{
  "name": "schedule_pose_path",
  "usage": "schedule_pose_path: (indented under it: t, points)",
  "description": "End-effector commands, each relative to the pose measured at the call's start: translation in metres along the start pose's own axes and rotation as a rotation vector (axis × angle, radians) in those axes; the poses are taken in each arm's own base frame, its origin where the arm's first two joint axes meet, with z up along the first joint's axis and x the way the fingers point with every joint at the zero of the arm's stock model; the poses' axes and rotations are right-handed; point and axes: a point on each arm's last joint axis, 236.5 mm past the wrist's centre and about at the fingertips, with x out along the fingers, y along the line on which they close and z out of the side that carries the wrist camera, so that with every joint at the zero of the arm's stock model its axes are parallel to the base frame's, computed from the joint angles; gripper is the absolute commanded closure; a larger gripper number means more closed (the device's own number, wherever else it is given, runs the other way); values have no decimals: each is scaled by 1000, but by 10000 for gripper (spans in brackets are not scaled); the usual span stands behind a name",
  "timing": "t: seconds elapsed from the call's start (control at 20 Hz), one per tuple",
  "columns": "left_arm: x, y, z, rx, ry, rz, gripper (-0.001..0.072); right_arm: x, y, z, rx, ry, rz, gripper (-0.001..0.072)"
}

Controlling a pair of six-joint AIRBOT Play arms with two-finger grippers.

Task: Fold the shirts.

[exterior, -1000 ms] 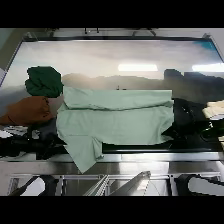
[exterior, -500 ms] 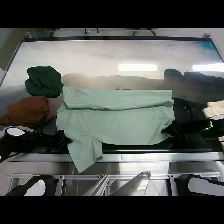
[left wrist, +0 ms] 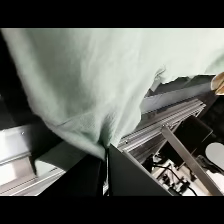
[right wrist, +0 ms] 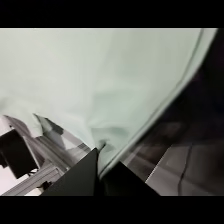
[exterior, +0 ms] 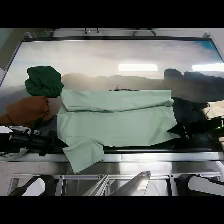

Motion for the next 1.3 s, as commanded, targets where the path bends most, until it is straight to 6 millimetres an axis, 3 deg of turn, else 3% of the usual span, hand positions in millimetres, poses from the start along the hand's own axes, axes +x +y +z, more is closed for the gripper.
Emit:
schedule_pose_path:
  t: [0.0,0.15,0.3,0.55,0.7,0.85,1.0,1.25]
  points:
    - [-12,16,0,-86,-14,22,688,-19,1,-5,92,-12,25,696]
    - [-18,22,9,-113,-62,25,687,-39,-4,5,113,-100,22,696]
    - [-32,3,28,-38,-106,22,687,-49,6,26,103,-201,69,696]
    - [-68,-46,83,140,-246,81,685,-50,46,76,-70,-349,111,696]
    - [-73,-63,113,170,-232,90,685,-48,63,118,-194,-434,0,696]
    - [-80,-84,156,236,-242,105,685,-50,75,156,-261,-495,-63,696]
    - [-84,-100,198,285,-260,114,685,-33,71,178,-270,-474,-79,696]
    - [-72,-115,247,351,-228,123,687,2,36,199,-225,-451,-141,696]
